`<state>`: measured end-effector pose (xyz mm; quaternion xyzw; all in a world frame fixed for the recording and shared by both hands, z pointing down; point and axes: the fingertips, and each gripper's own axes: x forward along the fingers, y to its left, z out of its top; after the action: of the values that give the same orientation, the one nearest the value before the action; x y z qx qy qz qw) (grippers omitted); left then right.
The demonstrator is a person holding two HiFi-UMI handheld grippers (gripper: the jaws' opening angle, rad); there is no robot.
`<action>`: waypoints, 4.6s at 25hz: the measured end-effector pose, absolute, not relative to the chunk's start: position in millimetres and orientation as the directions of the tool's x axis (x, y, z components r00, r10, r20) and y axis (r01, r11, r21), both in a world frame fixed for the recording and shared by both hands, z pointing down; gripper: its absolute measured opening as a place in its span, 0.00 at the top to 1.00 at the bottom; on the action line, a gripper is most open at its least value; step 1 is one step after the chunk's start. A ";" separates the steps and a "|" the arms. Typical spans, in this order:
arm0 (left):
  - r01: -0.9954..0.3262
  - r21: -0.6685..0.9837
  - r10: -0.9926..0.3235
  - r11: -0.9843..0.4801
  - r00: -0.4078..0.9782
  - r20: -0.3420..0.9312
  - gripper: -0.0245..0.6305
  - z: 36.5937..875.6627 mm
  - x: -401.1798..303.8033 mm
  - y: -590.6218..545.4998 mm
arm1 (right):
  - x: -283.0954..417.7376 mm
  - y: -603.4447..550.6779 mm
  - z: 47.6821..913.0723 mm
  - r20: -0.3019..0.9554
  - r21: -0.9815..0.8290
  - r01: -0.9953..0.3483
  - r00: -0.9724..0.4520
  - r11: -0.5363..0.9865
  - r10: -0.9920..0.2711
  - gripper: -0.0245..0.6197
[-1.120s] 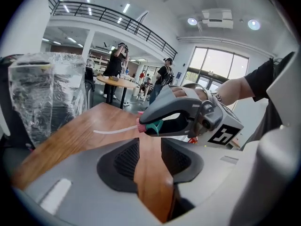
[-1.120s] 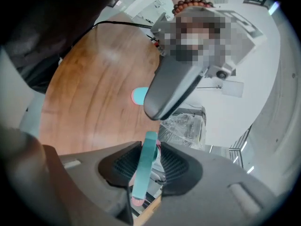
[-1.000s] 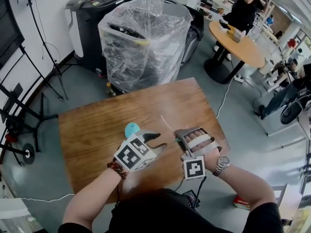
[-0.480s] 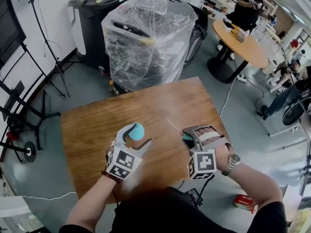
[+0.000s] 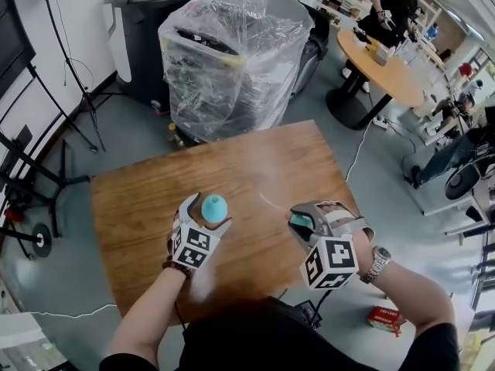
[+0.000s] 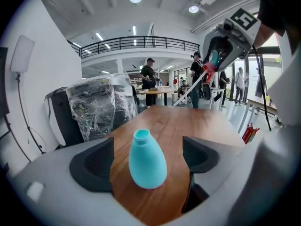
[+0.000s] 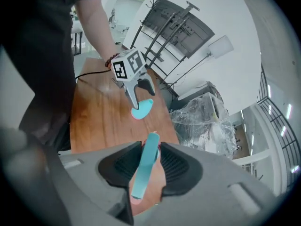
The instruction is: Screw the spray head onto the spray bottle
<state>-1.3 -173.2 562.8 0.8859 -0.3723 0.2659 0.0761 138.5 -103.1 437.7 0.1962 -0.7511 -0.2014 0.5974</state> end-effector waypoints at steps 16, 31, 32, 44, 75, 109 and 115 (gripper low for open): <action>-0.656 0.021 -0.502 -0.754 0.597 0.626 0.24 638.6 11.7 -184.6 | 130.3 -97.8 417.3 0.842 0.459 -0.129 -0.253 0.879 -0.476 0.78; -0.534 -0.184 -0.480 -0.825 0.491 0.727 0.32 641.0 4.4 -173.9 | 98.3 -84.7 400.6 0.845 0.402 -0.094 -0.346 0.911 -0.408 0.78; -0.511 -0.222 -0.487 -0.830 0.471 0.736 0.32 637.5 3.0 -173.5 | 94.4 -83.6 398.1 0.845 0.399 -0.087 -0.352 0.913 -0.403 0.78; -0.294 -0.454 -0.534 -0.841 0.323 0.781 0.32 602.8 -4.4 -156.5 | 76.5 -69.3 407.5 0.853 0.412 0.017 -0.360 0.911 -0.379 0.78; -0.106 -0.482 -0.490 -0.870 0.312 0.814 0.33 544.2 34.6 -105.4 | 58.4 -53.1 437.9 0.856 0.511 0.353 -0.286 0.784 -0.430 0.78; -0.104 -0.436 -0.441 -0.894 0.376 0.815 0.33 530.0 45.7 -93.4 | 60.7 -40.0 432.8 0.769 0.590 0.669 -0.292 0.453 -0.569 0.78; -0.133 -0.508 -0.519 -0.851 0.357 0.776 0.35 520.8 43.5 -100.3 | 63.5 -49.5 428.5 0.873 0.448 0.212 -0.312 0.869 -0.374 0.78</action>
<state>43.5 -100.3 520.8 0.8033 -0.2031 0.5293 -0.1824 63.5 -49.5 428.5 0.0524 -0.7701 -0.2509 0.5842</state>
